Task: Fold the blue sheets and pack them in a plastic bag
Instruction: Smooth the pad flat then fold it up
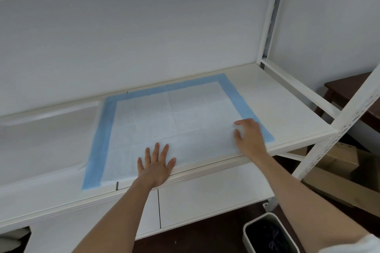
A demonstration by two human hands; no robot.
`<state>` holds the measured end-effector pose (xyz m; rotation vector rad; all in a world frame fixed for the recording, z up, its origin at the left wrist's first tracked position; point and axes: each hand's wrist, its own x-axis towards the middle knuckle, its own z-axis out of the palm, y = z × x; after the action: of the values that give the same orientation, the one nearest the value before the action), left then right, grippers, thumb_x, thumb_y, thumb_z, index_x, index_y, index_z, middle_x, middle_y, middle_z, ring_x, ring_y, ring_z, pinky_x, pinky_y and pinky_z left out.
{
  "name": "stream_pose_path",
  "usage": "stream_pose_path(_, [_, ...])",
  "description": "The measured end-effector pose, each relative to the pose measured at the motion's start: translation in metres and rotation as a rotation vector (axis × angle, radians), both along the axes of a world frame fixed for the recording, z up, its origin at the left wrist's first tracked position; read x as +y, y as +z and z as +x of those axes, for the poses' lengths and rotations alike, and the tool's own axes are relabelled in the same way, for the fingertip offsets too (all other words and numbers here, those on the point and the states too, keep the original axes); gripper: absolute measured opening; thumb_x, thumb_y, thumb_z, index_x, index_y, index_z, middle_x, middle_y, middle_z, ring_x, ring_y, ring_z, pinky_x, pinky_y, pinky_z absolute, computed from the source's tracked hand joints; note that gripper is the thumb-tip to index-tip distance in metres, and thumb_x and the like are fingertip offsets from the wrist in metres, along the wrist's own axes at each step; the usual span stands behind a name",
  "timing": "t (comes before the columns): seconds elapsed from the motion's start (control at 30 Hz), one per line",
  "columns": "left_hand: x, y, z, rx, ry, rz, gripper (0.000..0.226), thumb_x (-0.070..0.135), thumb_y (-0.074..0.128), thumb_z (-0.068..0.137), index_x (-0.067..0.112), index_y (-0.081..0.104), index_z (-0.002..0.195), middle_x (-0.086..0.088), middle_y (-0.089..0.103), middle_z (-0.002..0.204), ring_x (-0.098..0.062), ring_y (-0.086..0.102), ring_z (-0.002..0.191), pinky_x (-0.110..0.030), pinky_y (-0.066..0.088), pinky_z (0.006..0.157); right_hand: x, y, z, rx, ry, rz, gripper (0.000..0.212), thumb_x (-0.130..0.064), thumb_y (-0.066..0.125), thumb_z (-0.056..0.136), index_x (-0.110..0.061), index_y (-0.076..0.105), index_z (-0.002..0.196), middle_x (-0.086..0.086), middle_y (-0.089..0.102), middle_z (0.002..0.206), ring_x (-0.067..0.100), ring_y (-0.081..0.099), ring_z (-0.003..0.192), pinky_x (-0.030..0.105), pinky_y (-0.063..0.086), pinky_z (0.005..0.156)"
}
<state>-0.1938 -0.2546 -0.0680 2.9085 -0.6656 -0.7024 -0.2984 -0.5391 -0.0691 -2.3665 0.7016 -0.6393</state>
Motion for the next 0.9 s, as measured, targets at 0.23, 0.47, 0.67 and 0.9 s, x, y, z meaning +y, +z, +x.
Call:
stream_pose_path(0.23, [0.024,-0.003,0.000,-0.042,-0.022,-0.093,0.062,0.057,0.018,0.097,0.037,-0.008,0.150,0.008,-0.020,0.157,-0.015,-0.020,0.145,-0.041,-0.010,0.118,0.058,-0.018,0.021,0.218,0.297,0.056,0.045,-0.019,0.053,0.095,-0.014,0.048,0.139,0.006,0.034,0.153,0.020,0.025,0.144,0.025,0.016,0.115])
stream_pose_path(0.47, [0.080,-0.007,0.002,-0.053,0.136,-0.076,0.060,0.054,0.016,0.099,0.036,-0.009,0.150,0.005,-0.020,0.158,-0.017,-0.018,0.146,-0.041,-0.008,0.118,0.056,-0.018,0.022,0.245,0.292,0.018,0.043,-0.019,0.056,0.093,-0.015,0.052,0.135,0.002,0.035,0.153,0.016,0.027,0.143,0.027,0.018,0.115])
stream_pose_path(0.67, [0.129,-0.001,0.010,-0.053,0.266,-0.040,0.058,0.055,0.022,0.098,0.042,-0.003,0.149,0.005,-0.013,0.159,-0.022,-0.011,0.147,-0.045,-0.003,0.118,0.057,-0.012,0.016,0.305,0.295,0.042,0.041,-0.023,0.052,0.095,-0.022,0.050,0.136,-0.004,0.031,0.154,0.013,0.023,0.144,0.033,0.017,0.118])
stream_pose_path(0.9, [0.163,0.025,0.049,-0.250,0.368,-0.185,0.028,0.029,0.051,0.091,0.019,0.061,0.116,-0.007,0.051,0.118,-0.027,0.053,0.114,-0.037,0.046,0.090,0.084,0.008,0.039,0.266,0.080,0.254,0.029,-0.015,0.054,0.089,-0.023,0.064,0.115,0.001,0.047,0.141,0.018,0.042,0.131,0.029,0.031,0.104])
